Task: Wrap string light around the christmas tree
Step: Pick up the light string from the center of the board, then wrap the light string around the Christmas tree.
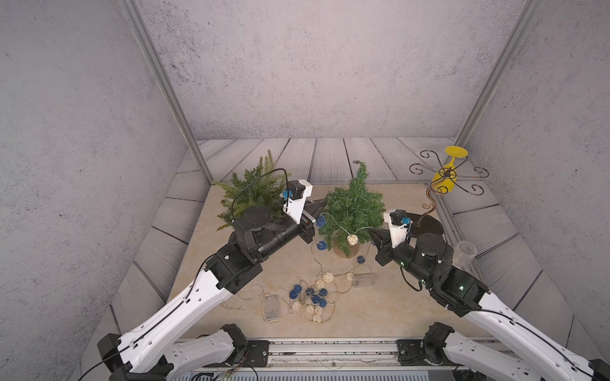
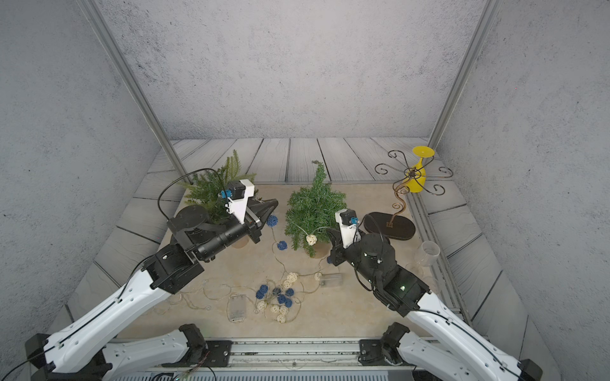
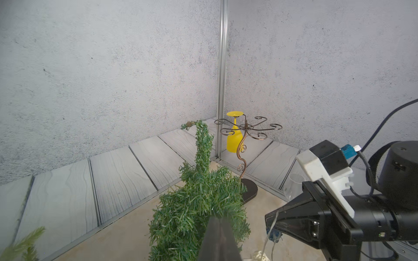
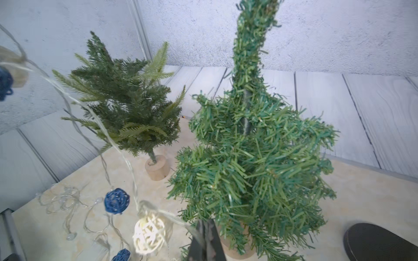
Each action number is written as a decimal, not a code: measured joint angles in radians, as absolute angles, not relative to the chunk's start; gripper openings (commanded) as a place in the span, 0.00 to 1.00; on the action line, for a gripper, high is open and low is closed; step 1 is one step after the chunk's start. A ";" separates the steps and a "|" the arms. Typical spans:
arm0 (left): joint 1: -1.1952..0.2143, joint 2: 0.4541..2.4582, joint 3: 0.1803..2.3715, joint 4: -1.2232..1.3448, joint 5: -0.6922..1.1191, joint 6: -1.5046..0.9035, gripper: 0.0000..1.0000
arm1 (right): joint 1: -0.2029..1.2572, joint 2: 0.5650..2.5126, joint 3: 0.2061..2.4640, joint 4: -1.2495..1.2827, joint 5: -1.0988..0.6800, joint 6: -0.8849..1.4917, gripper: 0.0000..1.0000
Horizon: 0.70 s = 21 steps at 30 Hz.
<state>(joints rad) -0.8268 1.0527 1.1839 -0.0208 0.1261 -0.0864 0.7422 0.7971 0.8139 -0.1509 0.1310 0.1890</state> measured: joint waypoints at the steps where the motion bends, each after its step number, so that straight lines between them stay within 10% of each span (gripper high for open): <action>1: -0.826 1.067 1.196 -0.023 0.135 -0.086 0.00 | 0.733 0.800 0.814 -0.152 0.140 0.189 0.00; 21: -0.788 1.422 1.718 -0.178 0.204 0.019 0.00 | 0.375 0.999 0.788 0.071 0.002 0.361 0.07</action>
